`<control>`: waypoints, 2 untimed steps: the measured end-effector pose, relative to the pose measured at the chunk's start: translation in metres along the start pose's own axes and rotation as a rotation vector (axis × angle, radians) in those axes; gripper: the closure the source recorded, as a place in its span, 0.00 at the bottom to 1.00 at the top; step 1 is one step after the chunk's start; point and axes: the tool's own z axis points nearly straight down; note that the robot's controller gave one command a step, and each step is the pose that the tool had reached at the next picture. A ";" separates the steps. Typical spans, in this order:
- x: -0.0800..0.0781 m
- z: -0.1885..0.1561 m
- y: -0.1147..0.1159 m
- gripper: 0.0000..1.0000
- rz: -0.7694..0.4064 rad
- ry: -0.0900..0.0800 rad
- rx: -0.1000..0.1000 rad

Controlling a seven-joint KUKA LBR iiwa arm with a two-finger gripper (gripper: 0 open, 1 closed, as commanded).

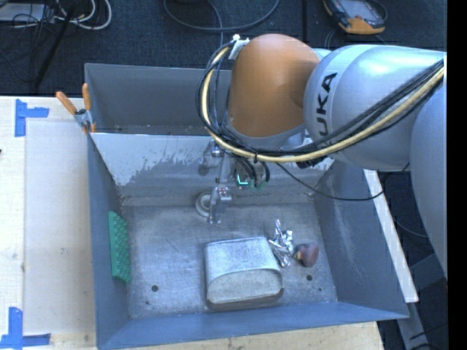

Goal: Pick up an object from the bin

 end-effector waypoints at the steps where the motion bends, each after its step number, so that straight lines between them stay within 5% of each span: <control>1: -0.001 0.112 -0.065 0.00 -0.099 -0.018 -0.001; 2: 0.012 0.096 -0.151 0.00 0.051 -0.020 0.001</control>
Offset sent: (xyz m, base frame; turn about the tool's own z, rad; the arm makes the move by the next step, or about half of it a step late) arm -0.0031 -0.0786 -0.1415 -0.1114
